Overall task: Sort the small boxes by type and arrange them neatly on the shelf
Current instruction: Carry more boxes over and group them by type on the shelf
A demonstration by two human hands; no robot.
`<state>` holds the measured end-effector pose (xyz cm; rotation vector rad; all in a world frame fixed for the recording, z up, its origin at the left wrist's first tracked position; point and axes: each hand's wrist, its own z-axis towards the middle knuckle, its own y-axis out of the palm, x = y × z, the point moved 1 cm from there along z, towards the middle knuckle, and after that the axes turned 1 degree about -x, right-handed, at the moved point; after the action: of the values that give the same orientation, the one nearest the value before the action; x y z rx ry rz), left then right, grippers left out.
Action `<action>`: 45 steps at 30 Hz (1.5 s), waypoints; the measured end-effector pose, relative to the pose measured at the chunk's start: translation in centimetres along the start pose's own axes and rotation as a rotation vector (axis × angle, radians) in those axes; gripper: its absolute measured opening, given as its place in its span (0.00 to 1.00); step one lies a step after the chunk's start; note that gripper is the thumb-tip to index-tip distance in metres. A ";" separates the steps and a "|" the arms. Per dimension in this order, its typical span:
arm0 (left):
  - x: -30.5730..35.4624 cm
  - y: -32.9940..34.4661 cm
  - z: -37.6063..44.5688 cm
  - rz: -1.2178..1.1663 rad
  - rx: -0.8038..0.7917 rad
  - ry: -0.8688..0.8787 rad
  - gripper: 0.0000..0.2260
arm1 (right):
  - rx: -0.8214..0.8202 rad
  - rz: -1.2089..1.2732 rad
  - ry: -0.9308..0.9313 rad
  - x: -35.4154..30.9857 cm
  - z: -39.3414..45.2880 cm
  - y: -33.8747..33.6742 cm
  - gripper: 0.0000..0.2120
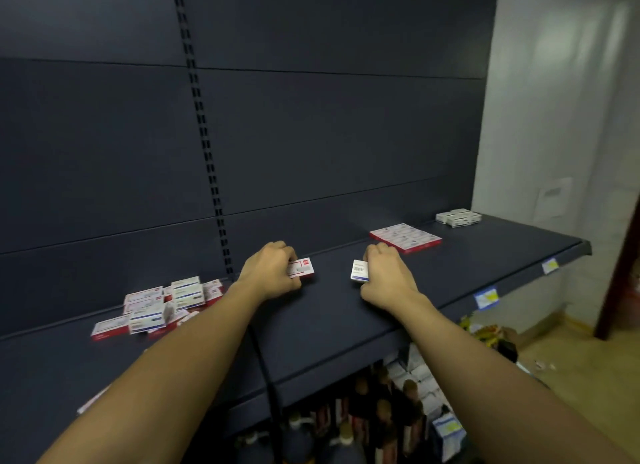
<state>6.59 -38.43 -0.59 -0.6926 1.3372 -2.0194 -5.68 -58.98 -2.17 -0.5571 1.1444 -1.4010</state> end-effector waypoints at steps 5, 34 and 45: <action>5.4 1.2 0.9 -0.038 0.026 -0.055 0.18 | -0.013 -0.015 -0.017 4.9 -0.8 -2.1 0.24; 21.3 9.1 21.9 -0.083 0.056 0.080 0.20 | 0.014 0.010 -0.093 25.9 13.0 -3.0 0.19; 24.6 12.4 28.8 -0.097 0.043 0.054 0.17 | -0.028 0.023 -0.087 34.1 18.9 -2.4 0.19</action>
<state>12.95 -77.76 0.25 -0.7002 1.3088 -2.1516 2.61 -97.19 -2.25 -0.6173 1.0987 -1.3305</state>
